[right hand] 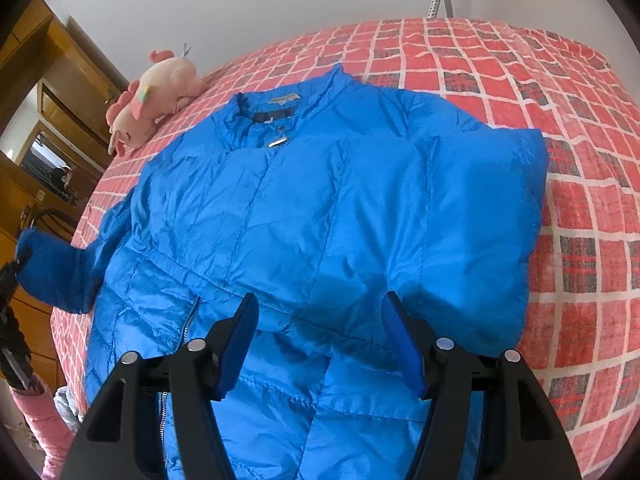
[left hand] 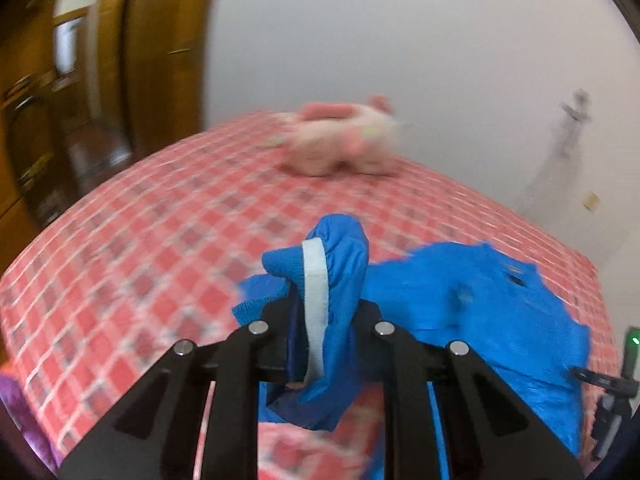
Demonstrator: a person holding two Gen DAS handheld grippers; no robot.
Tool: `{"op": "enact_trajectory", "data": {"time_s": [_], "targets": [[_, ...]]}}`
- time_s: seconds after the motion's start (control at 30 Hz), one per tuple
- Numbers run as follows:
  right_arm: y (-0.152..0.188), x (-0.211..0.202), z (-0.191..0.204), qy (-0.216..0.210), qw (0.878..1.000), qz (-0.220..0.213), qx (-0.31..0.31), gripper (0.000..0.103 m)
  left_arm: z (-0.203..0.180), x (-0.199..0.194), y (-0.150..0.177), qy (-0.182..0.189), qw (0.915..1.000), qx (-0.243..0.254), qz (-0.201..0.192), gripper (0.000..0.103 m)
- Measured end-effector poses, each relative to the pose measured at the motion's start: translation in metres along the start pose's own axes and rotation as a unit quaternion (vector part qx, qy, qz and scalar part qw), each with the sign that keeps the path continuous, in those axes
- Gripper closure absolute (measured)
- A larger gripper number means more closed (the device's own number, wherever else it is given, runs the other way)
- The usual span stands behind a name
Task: Fold large clothes
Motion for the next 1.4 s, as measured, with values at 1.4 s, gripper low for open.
{"op": "enact_trajectory", "data": {"time_s": [1.4], "targets": [[0.0,0.017,-0.013,0.055,0.998,0.0,-0.018,0.039,-0.232,0.156,0.094,0.115,0.963,0.195,0.147,0.064]]}}
Point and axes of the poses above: each gripper's, at about its wrist camera, not at the fingertips, and x roughly the way its jaws point, z to its left, y to its underside, the point moved 9 cm from there along x, roughly the way its jaws point, and after that the axes turned 6 degrees about x, right-handed, at the moved point
